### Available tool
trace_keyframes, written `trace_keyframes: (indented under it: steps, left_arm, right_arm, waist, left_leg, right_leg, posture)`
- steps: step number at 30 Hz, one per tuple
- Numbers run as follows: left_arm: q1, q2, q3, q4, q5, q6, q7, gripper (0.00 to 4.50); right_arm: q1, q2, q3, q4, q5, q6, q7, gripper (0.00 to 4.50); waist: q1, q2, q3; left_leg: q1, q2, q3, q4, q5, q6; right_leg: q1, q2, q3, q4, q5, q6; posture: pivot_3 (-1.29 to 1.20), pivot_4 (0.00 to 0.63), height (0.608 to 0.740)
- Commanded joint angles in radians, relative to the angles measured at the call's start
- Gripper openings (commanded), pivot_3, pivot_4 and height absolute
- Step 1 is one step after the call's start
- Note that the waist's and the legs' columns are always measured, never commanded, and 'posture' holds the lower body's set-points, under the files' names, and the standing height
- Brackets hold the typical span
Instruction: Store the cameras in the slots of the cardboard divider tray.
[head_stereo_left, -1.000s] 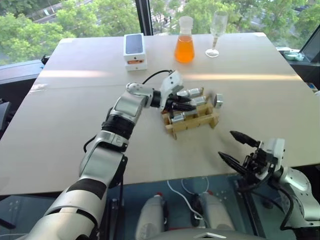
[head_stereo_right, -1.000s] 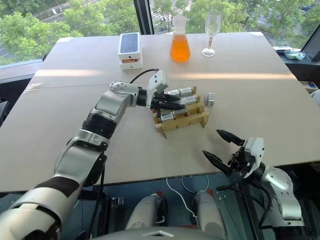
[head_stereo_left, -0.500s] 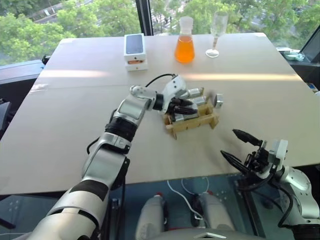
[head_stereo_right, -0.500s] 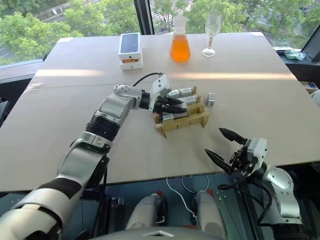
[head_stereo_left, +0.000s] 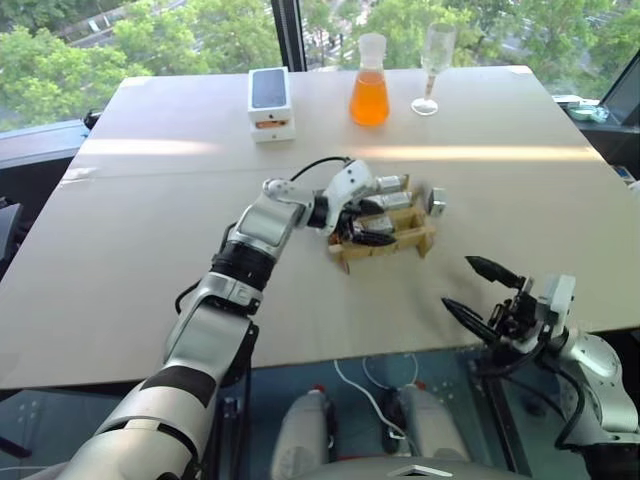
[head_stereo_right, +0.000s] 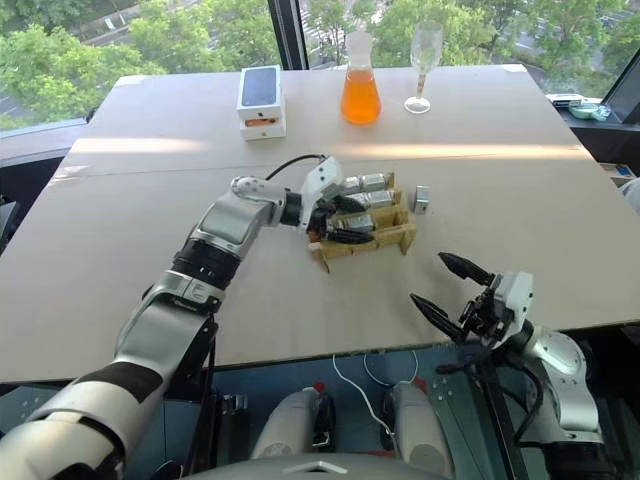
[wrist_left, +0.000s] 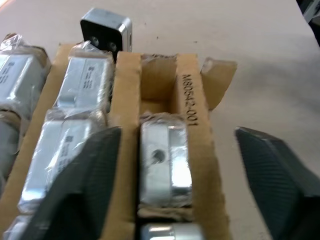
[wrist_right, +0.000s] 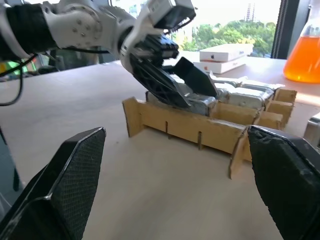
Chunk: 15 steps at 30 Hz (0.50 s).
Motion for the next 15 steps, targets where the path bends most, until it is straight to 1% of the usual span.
trace_keyframes:
  steps: [1,3,6,8,11,13,15]
  left_arm:
    - [0.006,0.008,0.132,-0.179,-0.106,0.112,0.065,4.45]
    - [0.049,0.034,0.202,-0.325,-0.166,0.202,0.108,4.45]
    - [0.156,0.095,0.255,-0.536,-0.227,0.317,0.147,4.45]
    - [0.242,0.145,0.288,-0.654,-0.248,0.359,0.18,4.45]
    - [0.323,0.189,0.325,-0.753,-0.279,0.397,0.223,4.45]
    - [0.408,0.239,0.367,-0.831,-0.287,0.414,0.249,4.45]
    - [0.479,0.277,0.406,-0.903,-0.299,0.427,0.28,4.45]
  right_arm:
    - [-0.124,-0.034,-0.016,0.015,-0.089,0.122,-0.163,4.5]
    - [-0.235,-0.011,-0.023,0.048,-0.116,0.178,-0.269,4.5]
    - [-0.366,0.02,0.006,0.114,-0.192,0.266,-0.402,4.5]
    - [-0.457,0.052,0.024,0.168,-0.205,0.382,-0.477,4.5]
    - [-0.539,0.096,0.023,0.208,-0.227,0.458,-0.562,4.5]
    - [-0.616,0.133,0.037,0.256,-0.27,0.527,-0.652,4.5]
    - [-0.668,0.172,0.037,0.313,-0.288,0.545,-0.699,4.5]
  waist:
    - [-0.008,0.0,0.0]
    - [-0.025,0.0,0.0]
    - [-0.031,0.001,0.0]
    - [-0.033,0.001,0.0]
    - [-0.022,0.001,0.0]
    - [-0.025,0.0,0.0]
    - [-0.03,0.0,0.0]
  left_leg:
    - [0.0,0.0,0.0,0.0,0.0,0.0]
    - [0.0,0.001,0.001,0.0,0.0,0.0]
    - [0.003,0.002,0.002,-0.001,0.0,-0.001]
    - [0.004,0.002,0.002,-0.003,0.001,-0.001]
    - [0.005,0.002,0.001,-0.004,0.002,-0.003]
    - [0.004,0.002,0.0,-0.003,0.002,-0.003]
    - [0.004,0.0,0.002,-0.002,0.002,-0.003]
  right_leg:
    - [0.0,0.0,0.0,0.0,0.0,0.0]
    - [-0.001,-0.001,0.002,0.001,0.0,0.0]
    - [-0.002,-0.004,0.005,0.004,0.001,-0.001]
    - [-0.002,-0.004,0.005,0.006,0.002,-0.004]
    - [-0.002,-0.004,0.004,0.008,0.002,-0.004]
    - [-0.002,-0.005,0.003,0.008,0.002,-0.004]
    - [-0.002,-0.007,0.006,0.008,0.002,-0.004]
  posture:
    - [0.0,0.15,0.74]
    - [0.0,0.15,0.74]
    - [0.0,0.15,0.74]
    - [0.0,0.15,0.74]
    - [0.0,0.15,0.74]
    - [0.0,0.15,0.74]
    - [0.0,0.15,0.74]
